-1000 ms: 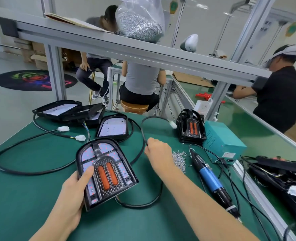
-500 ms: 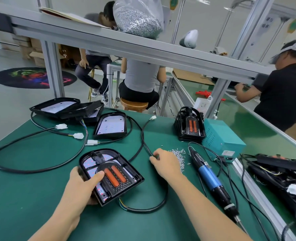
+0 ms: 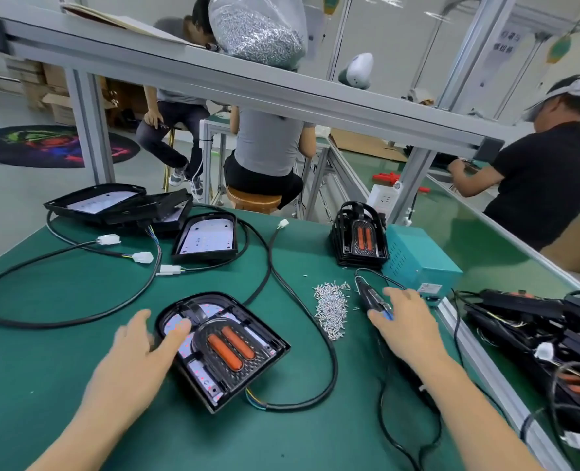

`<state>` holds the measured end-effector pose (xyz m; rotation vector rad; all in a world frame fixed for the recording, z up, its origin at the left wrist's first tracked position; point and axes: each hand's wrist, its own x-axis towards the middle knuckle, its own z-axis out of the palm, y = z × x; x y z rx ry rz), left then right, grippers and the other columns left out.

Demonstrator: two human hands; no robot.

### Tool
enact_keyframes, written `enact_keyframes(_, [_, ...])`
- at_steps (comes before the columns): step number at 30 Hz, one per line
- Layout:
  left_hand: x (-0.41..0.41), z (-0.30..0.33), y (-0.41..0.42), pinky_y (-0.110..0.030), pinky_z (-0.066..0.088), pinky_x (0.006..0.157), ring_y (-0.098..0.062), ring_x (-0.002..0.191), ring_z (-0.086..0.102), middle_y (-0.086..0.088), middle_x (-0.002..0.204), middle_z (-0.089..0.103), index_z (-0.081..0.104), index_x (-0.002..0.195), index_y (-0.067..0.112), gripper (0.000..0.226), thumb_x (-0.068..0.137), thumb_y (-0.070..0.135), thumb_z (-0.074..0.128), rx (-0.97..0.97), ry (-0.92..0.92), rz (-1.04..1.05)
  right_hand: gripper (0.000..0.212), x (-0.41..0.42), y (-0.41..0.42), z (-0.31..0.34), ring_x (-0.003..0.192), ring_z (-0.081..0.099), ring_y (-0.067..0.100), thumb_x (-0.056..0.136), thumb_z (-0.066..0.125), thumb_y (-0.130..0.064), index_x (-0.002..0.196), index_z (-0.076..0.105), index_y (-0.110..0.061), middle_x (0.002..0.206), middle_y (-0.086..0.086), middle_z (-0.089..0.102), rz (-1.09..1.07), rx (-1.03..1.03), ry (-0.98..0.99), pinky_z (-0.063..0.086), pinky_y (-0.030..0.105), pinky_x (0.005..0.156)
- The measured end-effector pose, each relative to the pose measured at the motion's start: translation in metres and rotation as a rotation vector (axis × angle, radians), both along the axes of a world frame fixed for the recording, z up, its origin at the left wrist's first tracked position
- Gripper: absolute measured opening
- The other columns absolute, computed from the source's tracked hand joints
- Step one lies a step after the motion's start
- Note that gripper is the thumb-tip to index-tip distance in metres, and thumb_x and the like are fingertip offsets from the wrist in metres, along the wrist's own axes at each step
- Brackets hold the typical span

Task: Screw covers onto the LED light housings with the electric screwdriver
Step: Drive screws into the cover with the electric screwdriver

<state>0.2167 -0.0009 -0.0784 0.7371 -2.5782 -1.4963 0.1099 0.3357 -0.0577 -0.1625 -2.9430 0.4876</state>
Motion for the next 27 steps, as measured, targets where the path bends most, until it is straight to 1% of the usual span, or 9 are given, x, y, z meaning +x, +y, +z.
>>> enact_keyframes(3, [-0.010, 0.016, 0.007, -0.042, 0.042, 0.089, -0.027, 0.106, 0.055, -0.003, 0.132, 0.042, 0.043, 0.136, 0.020, 0.058, 0.088, 0.050, 0.053, -0.352, 0.146, -0.015, 0.068, 0.006, 0.024, 0.000, 0.123, 0.046, 0.029, 0.089, 0.064, -0.045, 0.143, 0.040, -0.011, 0.137, 0.013, 0.045, -0.084, 0.059, -0.200, 0.041, 0.035, 0.094])
enact_keyframes(6, [-0.036, 0.033, 0.047, -0.034, 0.041, 0.088, -0.020, 0.104, 0.053, 0.002, 0.111, 0.058, 0.064, 0.111, 0.020, 0.026, 0.088, 0.030, 0.061, -0.407, 0.418, -0.228, 0.062, 0.006, 0.025, -0.007, 0.099, 0.051, 0.023, 0.085, 0.068, -0.045, 0.133, 0.047, -0.012, 0.120, 0.009, 0.052, -0.069, -0.051, -0.334, 0.041, 0.030, 0.081])
enact_keyframes(8, [-0.060, 0.039, 0.085, -0.032, 0.040, 0.085, -0.017, 0.099, 0.052, 0.006, 0.097, 0.063, 0.069, 0.097, 0.023, 0.014, 0.088, 0.026, 0.059, -0.438, 0.450, -0.445, 0.058, 0.002, 0.025, -0.009, 0.096, 0.054, 0.023, 0.085, 0.070, -0.041, 0.129, 0.048, -0.010, 0.113, 0.007, 0.055, -0.084, -0.138, -0.351, 0.042, 0.030, 0.079])
enact_keyframes(11, [-0.102, 0.038, 0.129, -0.031, 0.046, 0.081, -0.017, 0.093, 0.059, 0.006, 0.091, 0.068, 0.071, 0.089, 0.020, 0.017, 0.087, 0.018, 0.055, -0.435, 0.338, -0.627, 0.051, -0.002, 0.028, -0.009, 0.097, 0.057, 0.023, 0.087, 0.068, -0.040, 0.124, 0.051, -0.010, 0.111, 0.006, 0.057, -0.083, -0.239, -0.360, 0.043, 0.031, 0.079])
enact_keyframes(15, [-0.147, 0.021, 0.156, -0.031, 0.052, 0.075, -0.024, 0.083, 0.062, -0.003, 0.093, 0.072, 0.070, 0.083, 0.018, 0.022, 0.083, 0.007, 0.051, -0.530, 0.135, -0.635, 0.040, -0.004, 0.033, -0.010, 0.086, 0.057, 0.020, 0.084, 0.067, -0.027, 0.120, 0.054, -0.013, 0.105, 0.005, 0.060, -0.071, -0.291, -0.350, 0.042, 0.028, 0.068])
enact_keyframes(19, [-0.160, 0.004, 0.171, -0.028, 0.037, 0.074, -0.024, 0.083, 0.059, -0.002, 0.099, 0.068, 0.066, 0.095, 0.017, 0.022, 0.083, 0.006, 0.051, -0.767, 0.017, -0.579, 0.041, -0.010, 0.030, -0.013, 0.082, 0.054, 0.021, 0.078, 0.072, -0.026, 0.107, 0.047, -0.014, 0.100, 0.004, 0.055, -0.073, -0.149, -0.378, 0.040, 0.027, 0.064])
enact_keyframes(22, [-0.162, 0.002, 0.176, -0.029, 0.031, 0.074, -0.023, 0.078, 0.056, -0.001, 0.092, 0.065, 0.052, 0.079, 0.018, 0.013, 0.080, 0.005, 0.055, -0.839, -0.011, -0.541, 0.044, -0.015, 0.027, -0.017, 0.083, 0.056, 0.021, 0.075, 0.072, -0.028, 0.107, 0.045, -0.015, 0.099, 0.002, 0.054, -0.111, -0.117, -0.374, 0.041, 0.027, 0.065])
enact_keyframes(24, [-0.161, 0.002, 0.178, -0.029, 0.030, 0.074, -0.023, 0.077, 0.054, -0.001, 0.092, 0.066, 0.041, 0.069, 0.017, 0.021, 0.078, 0.006, 0.057, -0.861, -0.030, -0.526, 0.044, -0.017, 0.026, -0.020, 0.081, 0.057, 0.022, 0.074, 0.073, -0.028, 0.104, 0.045, -0.014, 0.098, 0.002, 0.055, -0.122, -0.124, -0.367, 0.042, 0.026, 0.065])
enact_keyframes(27, [-0.158, 0.001, 0.181, -0.030, 0.030, 0.076, -0.022, 0.075, 0.054, 0.002, 0.080, 0.061, 0.039, 0.068, 0.017, 0.023, 0.078, 0.006, 0.057, -0.897, -0.050, -0.540, 0.037, -0.019, 0.028, -0.022, 0.074, 0.054, 0.021, 0.070, 0.073, -0.022, 0.091, 0.044, -0.013, 0.090, 0.002, 0.054, -0.140, -0.181, -0.357, 0.041, 0.026, 0.060])
